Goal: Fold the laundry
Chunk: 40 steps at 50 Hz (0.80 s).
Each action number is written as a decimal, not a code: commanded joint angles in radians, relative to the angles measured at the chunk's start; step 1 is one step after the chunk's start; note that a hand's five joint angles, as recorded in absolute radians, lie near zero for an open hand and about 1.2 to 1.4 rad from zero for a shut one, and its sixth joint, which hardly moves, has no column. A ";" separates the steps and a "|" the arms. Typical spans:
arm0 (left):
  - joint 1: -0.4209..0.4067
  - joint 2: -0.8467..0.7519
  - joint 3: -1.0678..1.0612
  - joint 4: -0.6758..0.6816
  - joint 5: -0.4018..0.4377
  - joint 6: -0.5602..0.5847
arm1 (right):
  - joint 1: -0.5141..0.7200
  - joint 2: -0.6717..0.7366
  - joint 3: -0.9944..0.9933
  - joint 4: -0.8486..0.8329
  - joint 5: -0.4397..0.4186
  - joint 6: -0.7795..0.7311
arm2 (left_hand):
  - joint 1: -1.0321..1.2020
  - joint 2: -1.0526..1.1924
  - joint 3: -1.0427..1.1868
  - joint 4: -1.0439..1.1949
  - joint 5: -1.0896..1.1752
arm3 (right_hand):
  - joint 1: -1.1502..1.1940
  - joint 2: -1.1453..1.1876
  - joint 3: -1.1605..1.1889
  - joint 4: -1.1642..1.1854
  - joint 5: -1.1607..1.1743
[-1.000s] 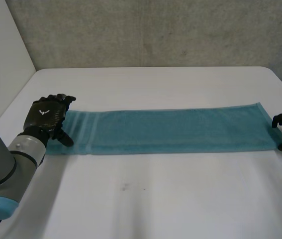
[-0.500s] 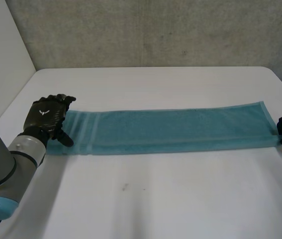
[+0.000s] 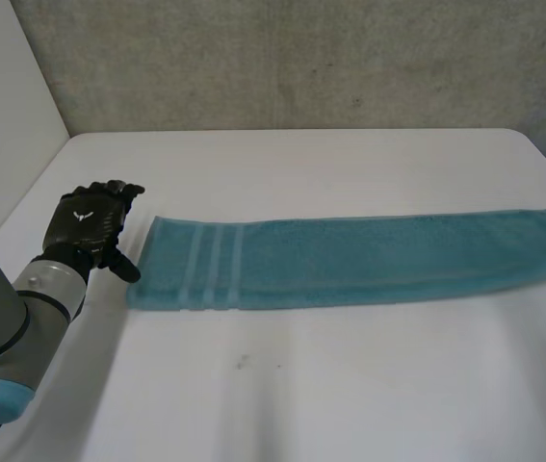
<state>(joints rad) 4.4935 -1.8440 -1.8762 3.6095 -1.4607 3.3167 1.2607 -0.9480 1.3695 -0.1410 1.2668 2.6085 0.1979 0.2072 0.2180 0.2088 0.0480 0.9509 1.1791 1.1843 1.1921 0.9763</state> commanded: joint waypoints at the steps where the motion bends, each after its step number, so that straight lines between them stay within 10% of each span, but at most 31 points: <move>1: 0.007 0.009 0.005 0.000 -0.001 0.000 | 0.303 -0.026 -0.119 -0.009 0.032 0.071 | -0.023 -0.033 -0.043 -0.034 -0.048 | 0.445 0.217 0.212 0.204 0.245; 21: 0.162 0.111 0.049 0.003 -0.004 -0.014 | 1.084 0.311 -0.659 -0.025 0.085 0.071 | -0.023 -0.033 -0.043 -0.034 -0.048 | 0.445 0.217 0.212 0.204 0.245; 37: 0.156 0.103 0.042 0.008 -0.001 -0.014 | 1.275 0.569 -0.823 -0.015 0.078 0.065 | -0.023 -0.033 -0.043 -0.034 -0.048 | 0.445 0.217 0.212 0.204 0.245; 39: 0.155 0.100 0.042 0.006 0.000 -0.013 | 1.270 0.563 -0.823 -0.015 0.085 0.068 | -0.023 -0.033 -0.043 -0.034 -0.048 | 0.091 -0.137 -0.142 -0.150 -0.109; 40: 0.153 0.100 0.040 0.006 0.000 -0.013 | 1.263 0.551 -0.823 -0.015 0.095 0.070 | -0.023 -0.033 -0.043 -0.034 -0.048 | -0.470 -0.698 -0.703 -0.711 -0.670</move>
<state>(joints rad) 4.6550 -1.7384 -1.8324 3.6172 -1.4630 3.3024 2.5344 -0.3902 0.5336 -0.1577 1.3355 2.6760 0.1979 0.2072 0.2180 0.2088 0.0479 0.9536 1.1830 1.1887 1.1933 0.9805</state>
